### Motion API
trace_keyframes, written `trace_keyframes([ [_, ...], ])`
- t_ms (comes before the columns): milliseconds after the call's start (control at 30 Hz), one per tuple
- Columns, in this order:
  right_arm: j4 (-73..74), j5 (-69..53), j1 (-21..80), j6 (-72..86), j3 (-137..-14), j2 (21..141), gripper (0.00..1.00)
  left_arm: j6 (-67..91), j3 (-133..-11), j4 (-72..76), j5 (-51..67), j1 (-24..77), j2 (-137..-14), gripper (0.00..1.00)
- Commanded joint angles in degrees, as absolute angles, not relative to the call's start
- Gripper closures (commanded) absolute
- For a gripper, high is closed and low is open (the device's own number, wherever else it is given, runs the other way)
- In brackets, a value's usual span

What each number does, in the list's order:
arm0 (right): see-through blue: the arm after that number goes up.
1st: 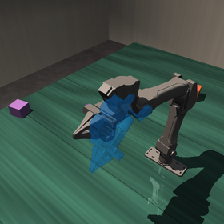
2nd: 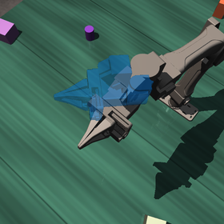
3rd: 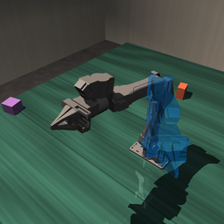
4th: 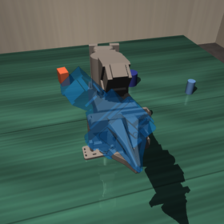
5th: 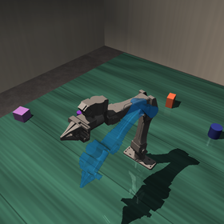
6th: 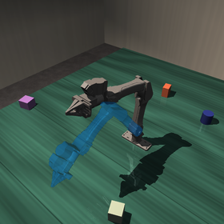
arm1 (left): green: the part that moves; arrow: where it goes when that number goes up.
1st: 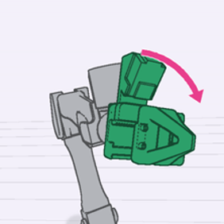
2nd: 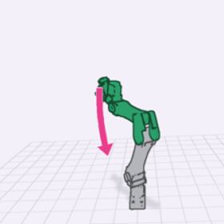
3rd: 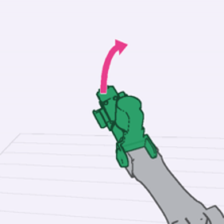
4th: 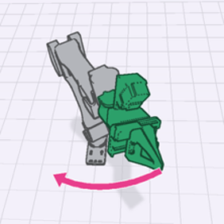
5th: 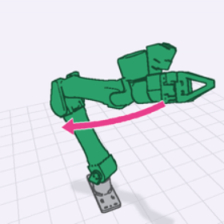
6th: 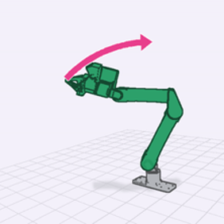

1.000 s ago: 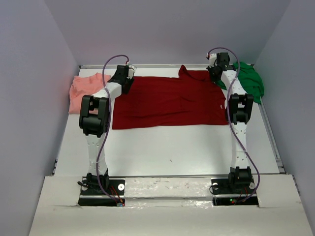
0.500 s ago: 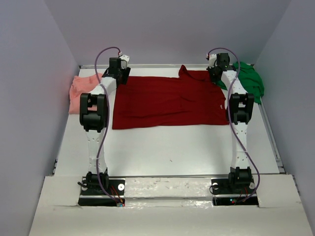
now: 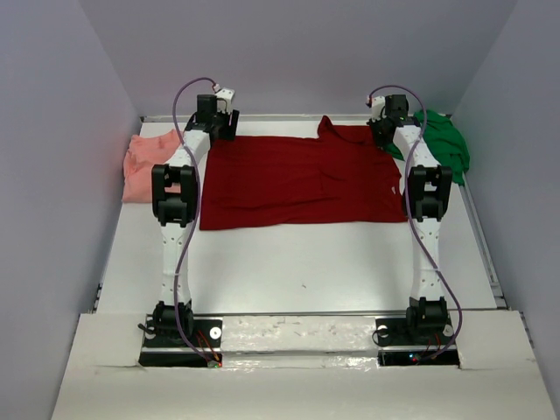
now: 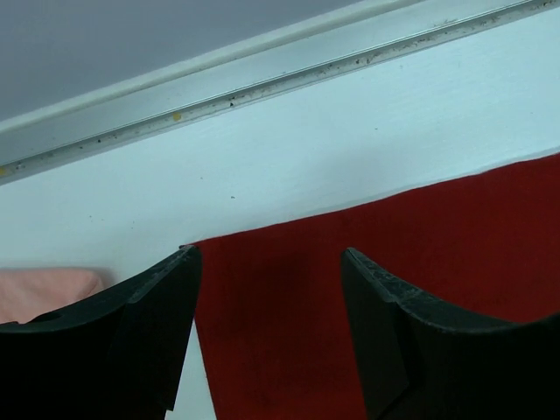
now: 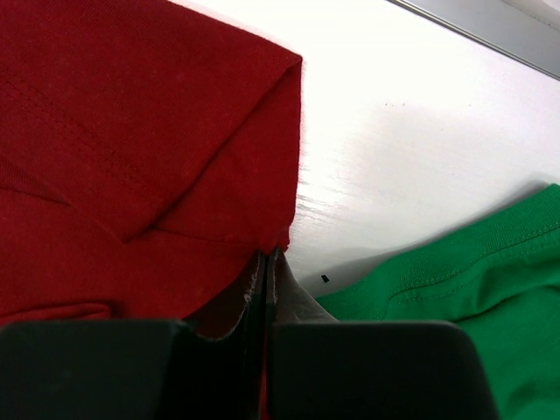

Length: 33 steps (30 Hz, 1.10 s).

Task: Fold and stack the t-shirts
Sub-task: Fold the tshirt

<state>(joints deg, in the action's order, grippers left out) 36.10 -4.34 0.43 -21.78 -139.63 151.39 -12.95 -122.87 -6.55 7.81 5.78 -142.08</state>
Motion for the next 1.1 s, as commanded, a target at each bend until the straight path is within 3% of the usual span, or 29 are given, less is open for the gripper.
trace_keyframes([
  [0, 39.4, -4.3, 0.1, -22.3, -137.8, 150.4, 1.0, -10.7, -127.1, -7.9, 7.7, 5.3, -142.8, 0.26],
  [400, 39.6, -4.7, 0.1, -22.7, -137.4, 150.5, 1.0, -9.3, -129.3, -7.7, -1.6, 4.7, -145.4, 0.28],
  [667, 39.7, -4.2, 0.1, -22.9, -137.4, 150.8, 1.0, -7.5, -133.2, -9.2, -0.3, 3.6, -148.3, 0.28],
  [800, 39.7, -4.3, 0.1, -22.9, -137.5, 151.2, 1.0, -6.6, -133.9, -10.1, 3.2, 3.3, -149.1, 0.39],
  [1067, 39.8, -4.1, 0.1, -23.0, -138.0, 151.5, 1.0, -7.1, -133.9, -11.2, 4.1, 3.2, -149.7, 0.44],
])
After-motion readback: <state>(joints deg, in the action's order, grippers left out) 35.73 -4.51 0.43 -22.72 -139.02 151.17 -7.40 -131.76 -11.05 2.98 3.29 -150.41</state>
